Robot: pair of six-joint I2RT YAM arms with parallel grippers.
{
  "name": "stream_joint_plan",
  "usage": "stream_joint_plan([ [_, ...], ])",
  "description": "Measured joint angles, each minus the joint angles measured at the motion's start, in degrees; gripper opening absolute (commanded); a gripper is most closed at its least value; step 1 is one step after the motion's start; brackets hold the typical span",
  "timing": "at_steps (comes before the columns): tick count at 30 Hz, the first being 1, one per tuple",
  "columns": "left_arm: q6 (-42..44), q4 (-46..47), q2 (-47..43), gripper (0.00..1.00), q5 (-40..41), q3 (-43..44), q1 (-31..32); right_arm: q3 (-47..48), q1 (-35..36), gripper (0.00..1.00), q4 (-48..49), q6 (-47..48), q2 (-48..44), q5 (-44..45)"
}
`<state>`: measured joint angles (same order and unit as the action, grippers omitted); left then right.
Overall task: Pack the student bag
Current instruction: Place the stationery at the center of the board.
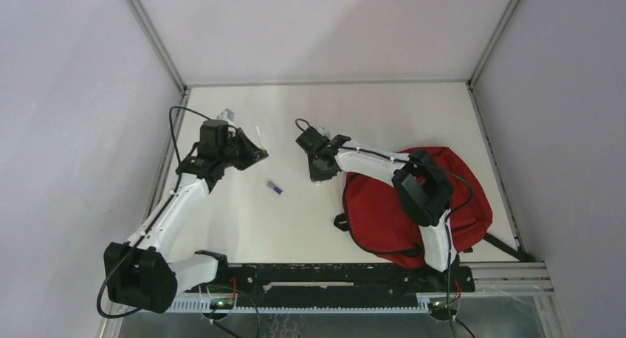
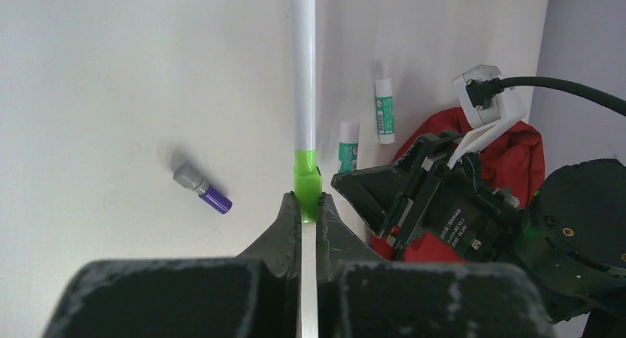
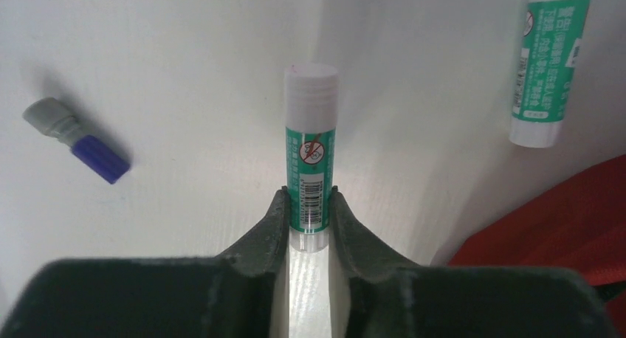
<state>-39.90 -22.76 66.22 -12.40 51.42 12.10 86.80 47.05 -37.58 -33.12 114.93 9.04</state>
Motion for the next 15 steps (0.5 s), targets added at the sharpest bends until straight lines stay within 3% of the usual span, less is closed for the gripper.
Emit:
stream_joint_plan([
  [4,0.0,0.2,-0.3,0.0,0.0,-0.1,0.1,-0.8,0.4,0.6,0.2,-0.8,0.1,1.2],
  [5,0.0,0.4,-0.5,0.0,0.0,-0.1,0.2,-0.9,0.4,0.63,0.2,-1.2,0.0,1.3],
  [12,1.0,0.8,-0.7,0.0,-0.2,-0.1,2.2,-1.0,1.0,0.63,-0.8,-1.1,-0.9,3.5],
  [15,1.6,0.7,-0.7,0.0,0.4,0.0,5.1,-4.0,0.8,0.62,-1.9,-0.5,-7.3,6.5],
])
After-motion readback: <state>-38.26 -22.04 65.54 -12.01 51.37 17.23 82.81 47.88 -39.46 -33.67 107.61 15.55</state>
